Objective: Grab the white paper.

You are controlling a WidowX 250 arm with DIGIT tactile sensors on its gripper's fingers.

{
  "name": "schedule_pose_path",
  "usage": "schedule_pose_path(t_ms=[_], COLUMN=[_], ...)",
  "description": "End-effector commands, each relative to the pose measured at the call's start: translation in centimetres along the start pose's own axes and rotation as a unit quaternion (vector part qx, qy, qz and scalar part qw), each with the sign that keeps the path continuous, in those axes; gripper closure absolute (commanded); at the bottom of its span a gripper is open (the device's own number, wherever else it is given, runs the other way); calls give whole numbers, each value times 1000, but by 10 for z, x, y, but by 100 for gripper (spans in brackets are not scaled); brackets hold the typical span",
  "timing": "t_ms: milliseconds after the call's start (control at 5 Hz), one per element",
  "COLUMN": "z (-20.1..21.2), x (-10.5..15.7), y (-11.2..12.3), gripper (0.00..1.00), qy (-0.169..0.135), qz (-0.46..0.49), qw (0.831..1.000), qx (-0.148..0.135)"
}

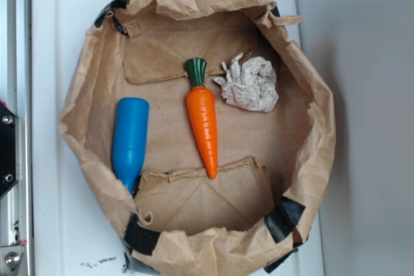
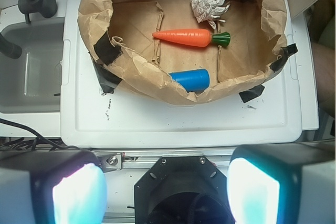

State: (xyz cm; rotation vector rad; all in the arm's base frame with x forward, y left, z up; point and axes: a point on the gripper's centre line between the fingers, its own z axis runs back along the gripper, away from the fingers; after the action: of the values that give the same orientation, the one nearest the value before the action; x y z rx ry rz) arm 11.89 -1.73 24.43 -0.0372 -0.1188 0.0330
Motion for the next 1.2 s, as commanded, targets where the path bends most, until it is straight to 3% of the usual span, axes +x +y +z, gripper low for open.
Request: schedule_pose_path(t_ms=[0,400,800,1000], z=[0,-24,-50,-63], x=[0,14,42,68], y=[0,10,29,30], gripper=[0,0,0,0], qy=[0,4,-25,-21], qz=[0,-3,-24,-24], qw=[1000,1000,999,999], qx=[0,13,4,3])
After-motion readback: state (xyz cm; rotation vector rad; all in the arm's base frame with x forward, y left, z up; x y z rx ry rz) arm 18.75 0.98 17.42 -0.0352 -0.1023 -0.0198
